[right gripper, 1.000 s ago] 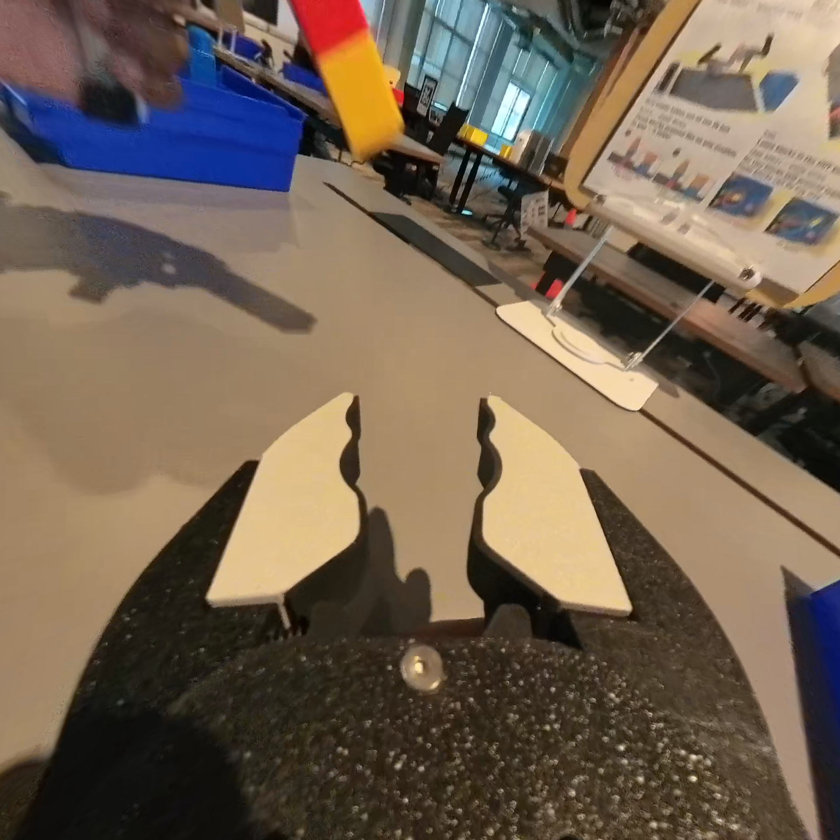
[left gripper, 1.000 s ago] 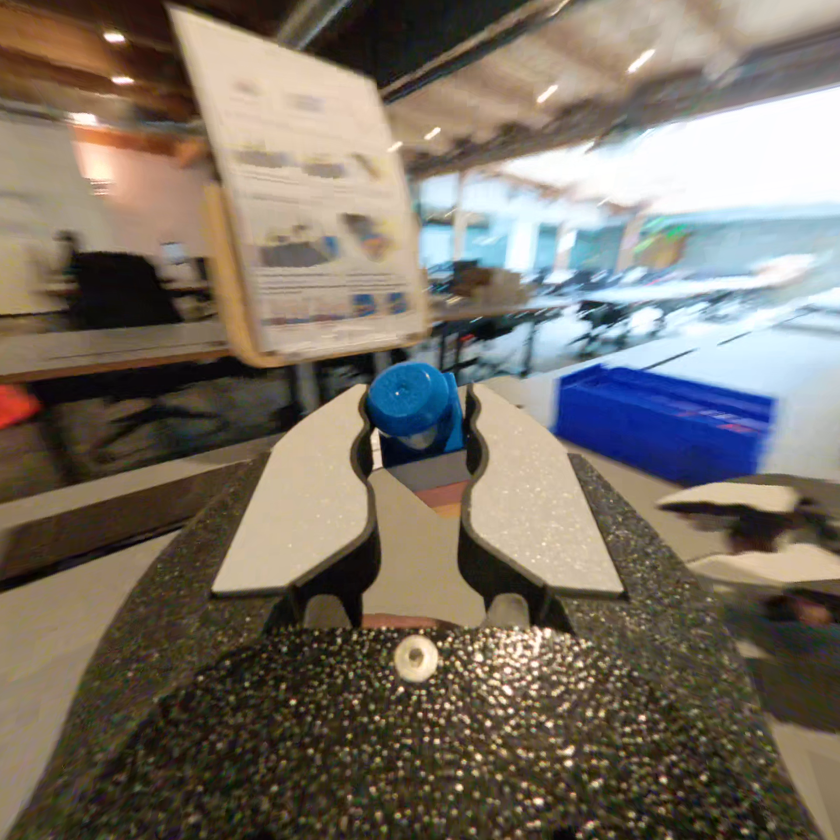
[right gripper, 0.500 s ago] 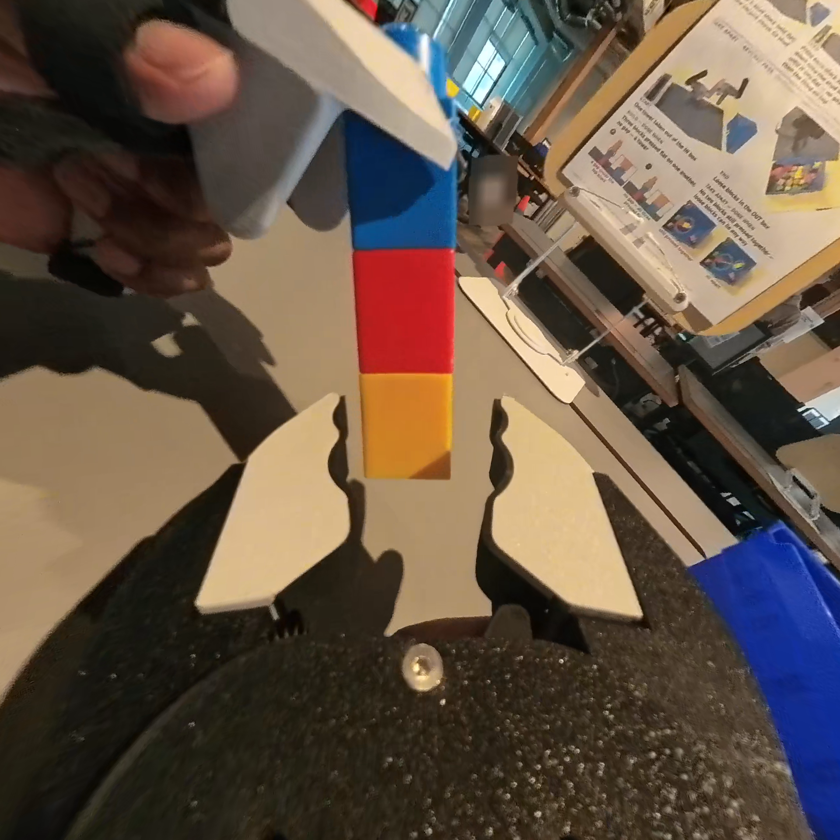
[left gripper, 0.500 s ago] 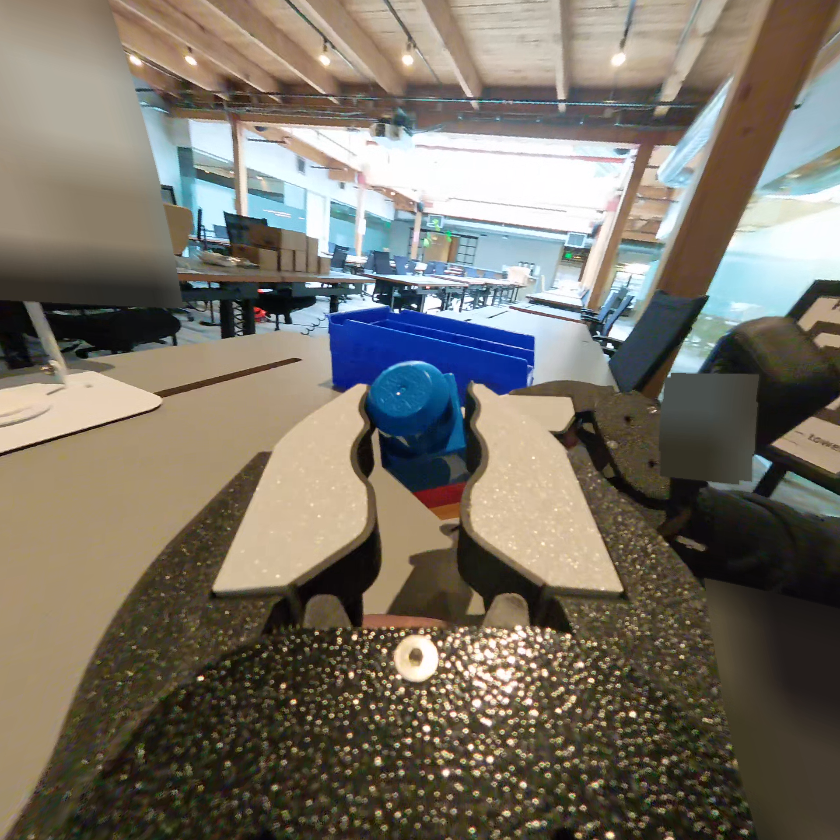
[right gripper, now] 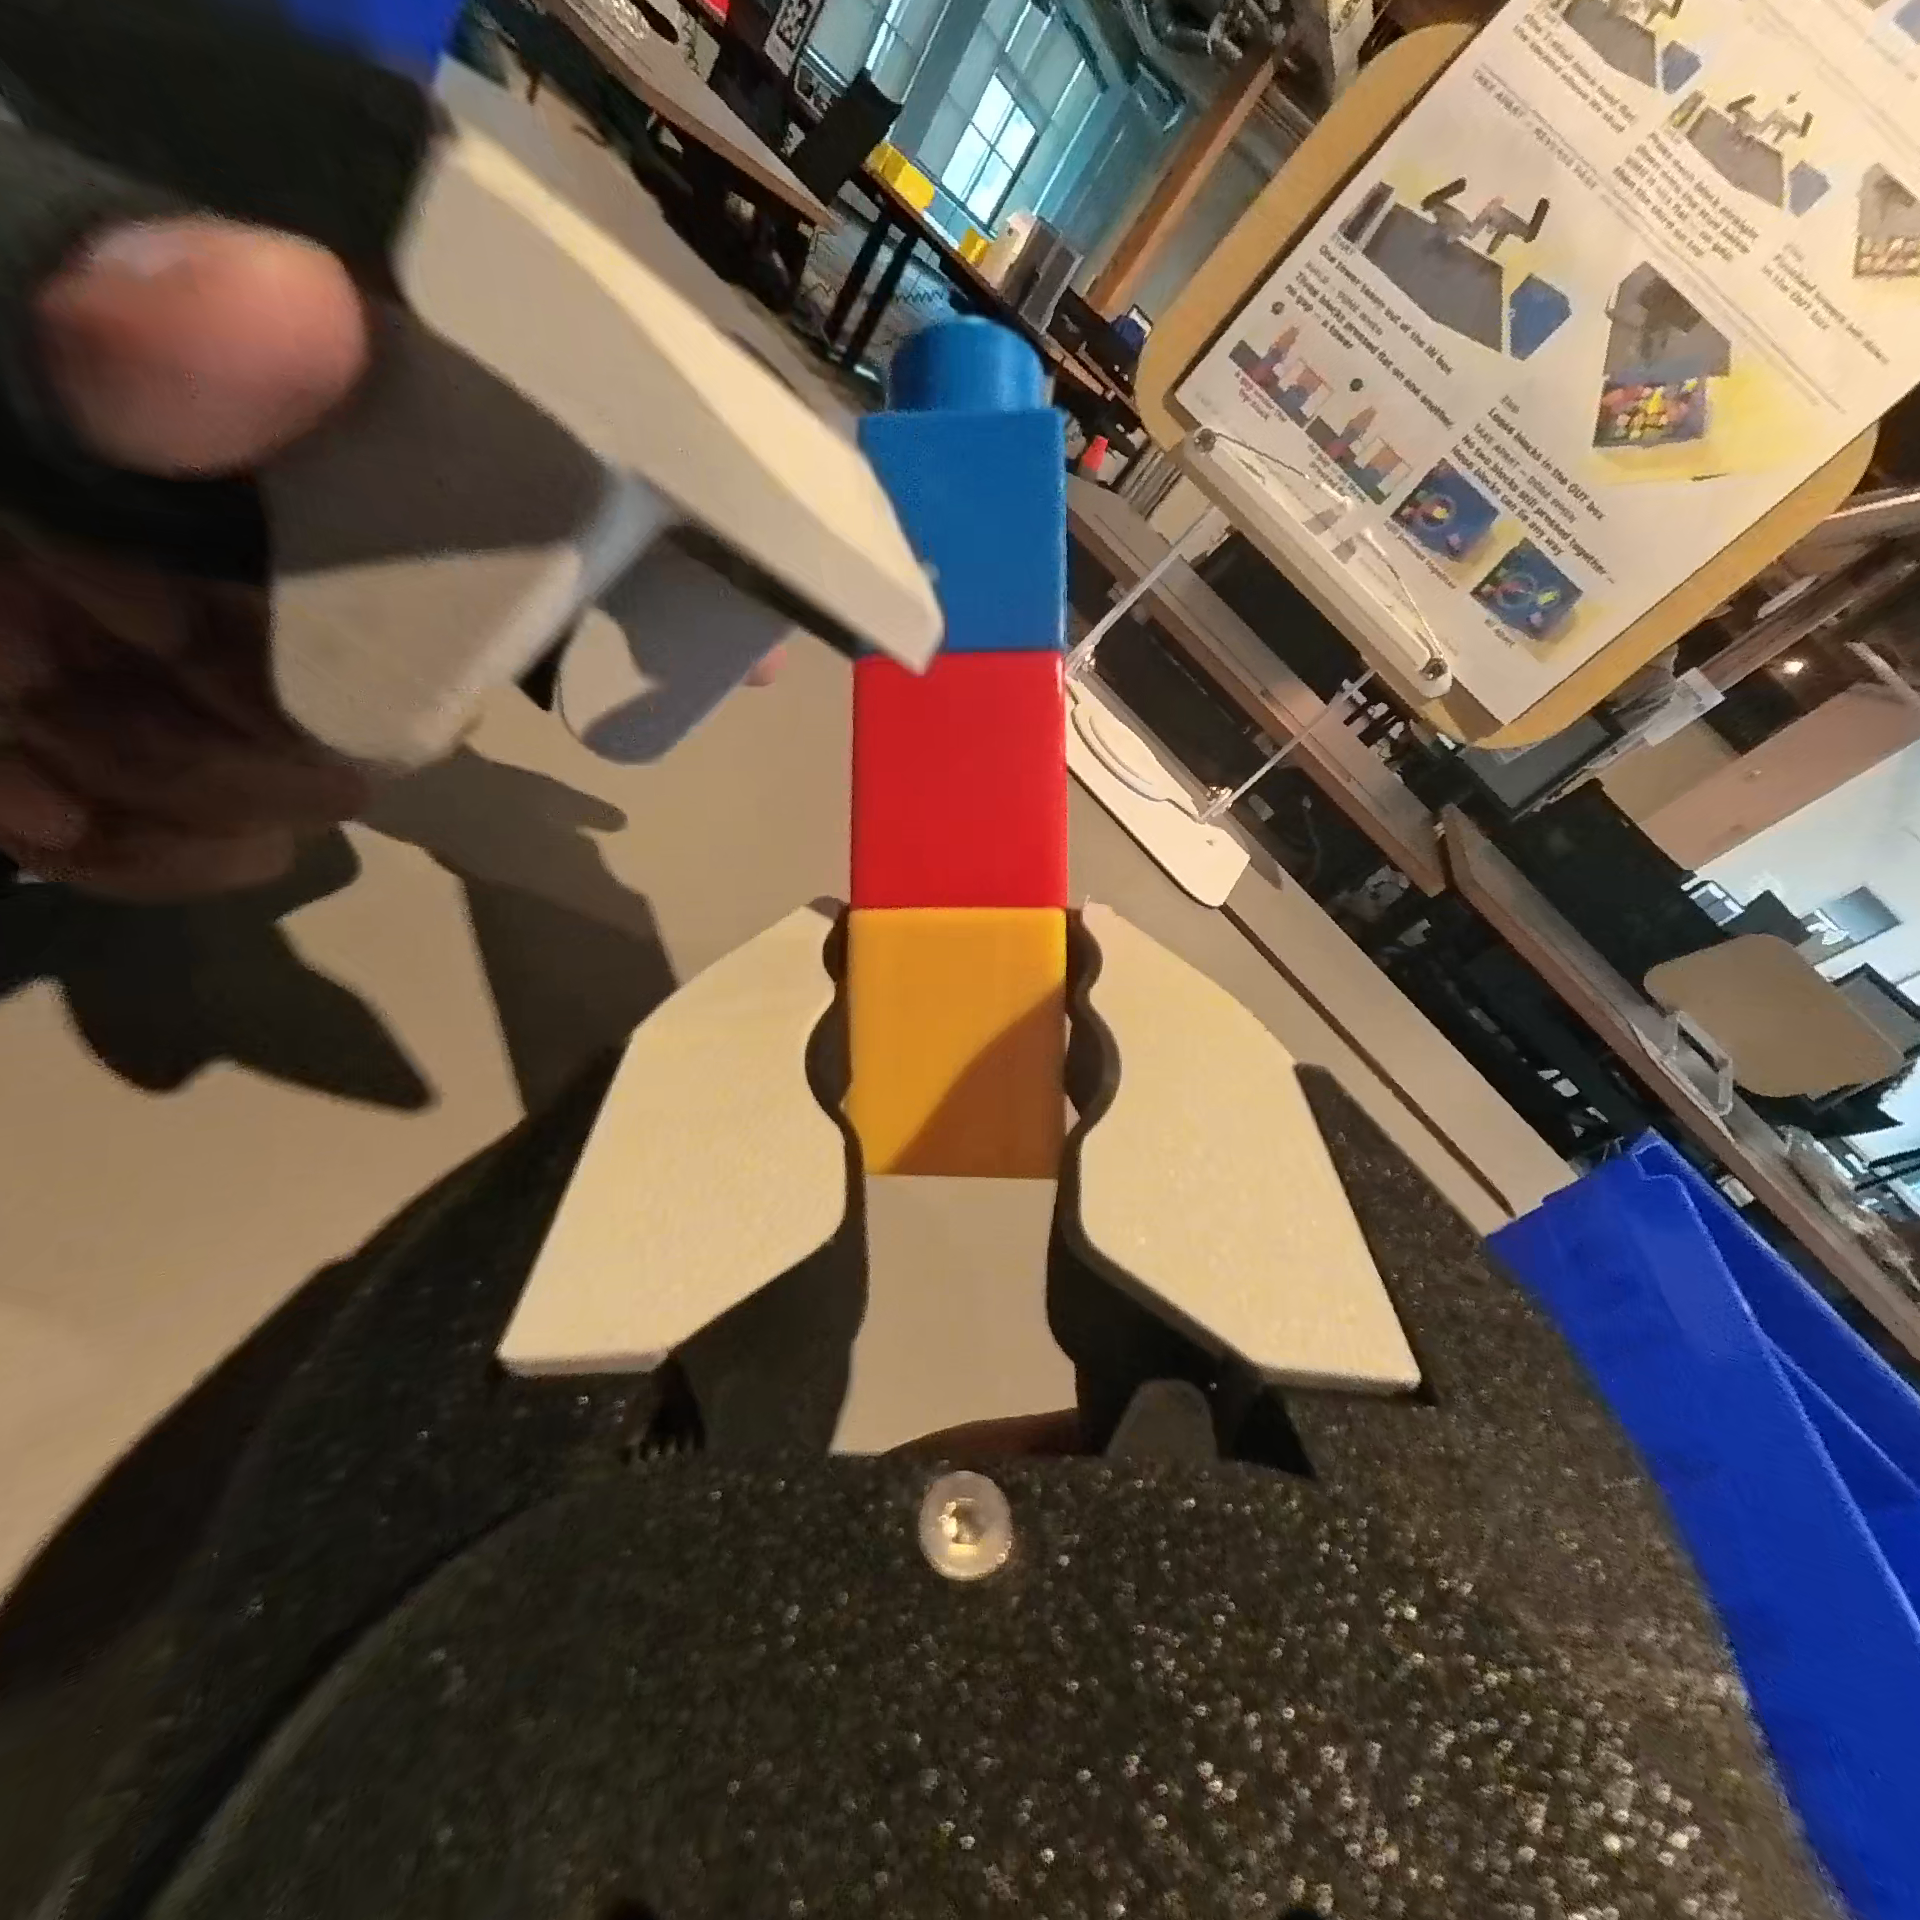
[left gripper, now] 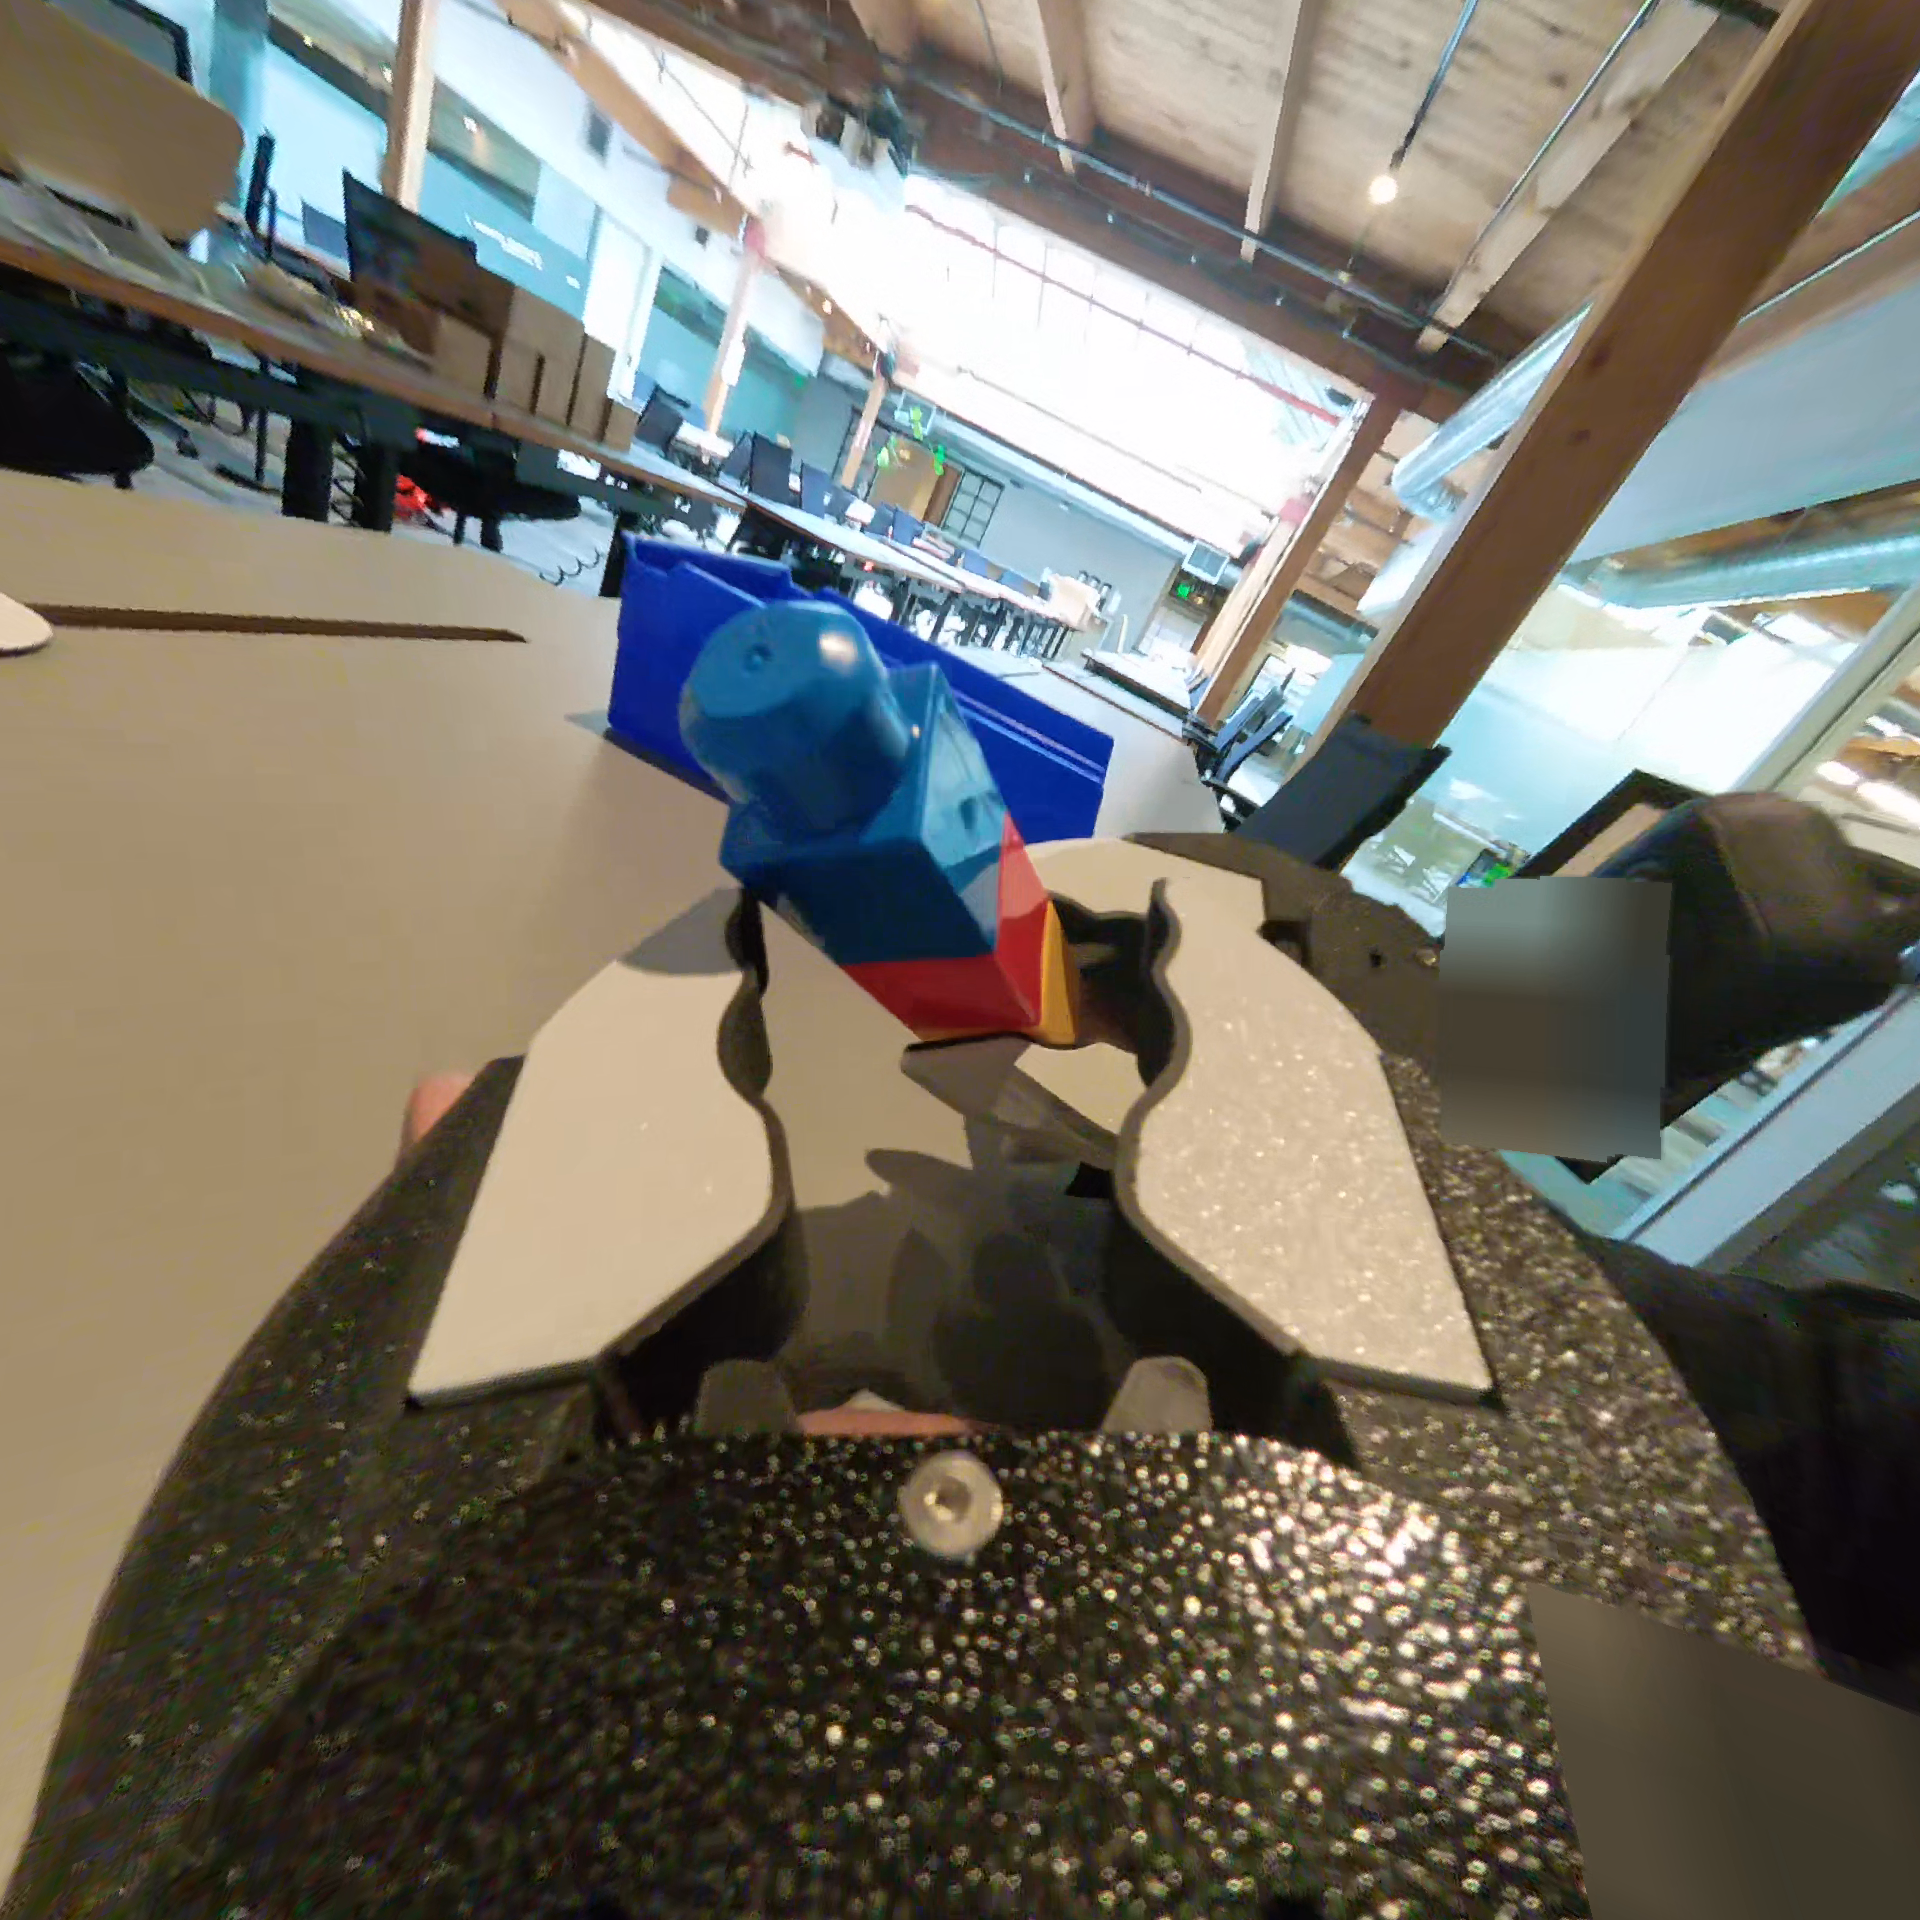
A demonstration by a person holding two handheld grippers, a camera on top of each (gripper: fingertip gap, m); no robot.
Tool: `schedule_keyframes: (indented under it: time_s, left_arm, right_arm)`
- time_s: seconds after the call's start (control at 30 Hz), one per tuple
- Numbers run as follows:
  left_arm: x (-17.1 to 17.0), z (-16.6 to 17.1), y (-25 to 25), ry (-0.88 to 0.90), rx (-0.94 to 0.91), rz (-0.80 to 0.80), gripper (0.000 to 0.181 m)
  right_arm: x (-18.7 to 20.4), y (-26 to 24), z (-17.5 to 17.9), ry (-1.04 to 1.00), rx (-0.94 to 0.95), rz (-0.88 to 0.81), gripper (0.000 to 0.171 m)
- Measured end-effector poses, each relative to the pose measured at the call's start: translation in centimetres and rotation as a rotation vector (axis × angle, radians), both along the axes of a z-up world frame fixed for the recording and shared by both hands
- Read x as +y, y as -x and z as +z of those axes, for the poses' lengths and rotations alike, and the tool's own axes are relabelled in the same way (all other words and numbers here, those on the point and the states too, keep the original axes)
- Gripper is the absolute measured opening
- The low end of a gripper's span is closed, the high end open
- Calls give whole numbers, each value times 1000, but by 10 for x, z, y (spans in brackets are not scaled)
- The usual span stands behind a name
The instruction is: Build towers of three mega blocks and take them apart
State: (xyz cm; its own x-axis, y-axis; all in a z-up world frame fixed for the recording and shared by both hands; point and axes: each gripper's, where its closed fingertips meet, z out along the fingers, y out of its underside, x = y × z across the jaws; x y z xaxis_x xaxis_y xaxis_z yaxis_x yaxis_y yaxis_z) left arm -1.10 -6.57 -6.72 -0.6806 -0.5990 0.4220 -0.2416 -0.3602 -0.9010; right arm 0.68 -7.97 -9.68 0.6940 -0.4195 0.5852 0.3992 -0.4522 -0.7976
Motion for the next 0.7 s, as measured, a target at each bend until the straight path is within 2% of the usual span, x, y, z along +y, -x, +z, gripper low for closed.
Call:
schedule_keyframes:
  time_s: [0.1,0.27,0.33,0.4,0.53,0.7]
  left_arm:
    - [-8,-9,-3,-36,35,-11,68]
    - [-8,-5,0,3,16,-37,41]
    - [-8,-3,4,13,11,-67,37]
    - [-8,-4,5,-47,-22,-55,37]
    - [-9,-7,10,-275,-131,-22,37]
    - [-7,-10,16,-416,-179,-34,37]
  right_arm:
    - [2,5,4,-5,-32,17,38]
    - [7,14,7,-7,-70,61,38]
    - [7,15,6,1,-76,65,38]
    - [7,14,3,27,-94,56,37]
    - [6,14,-3,84,-126,61,37]
    - [7,17,-9,170,-206,69,37]
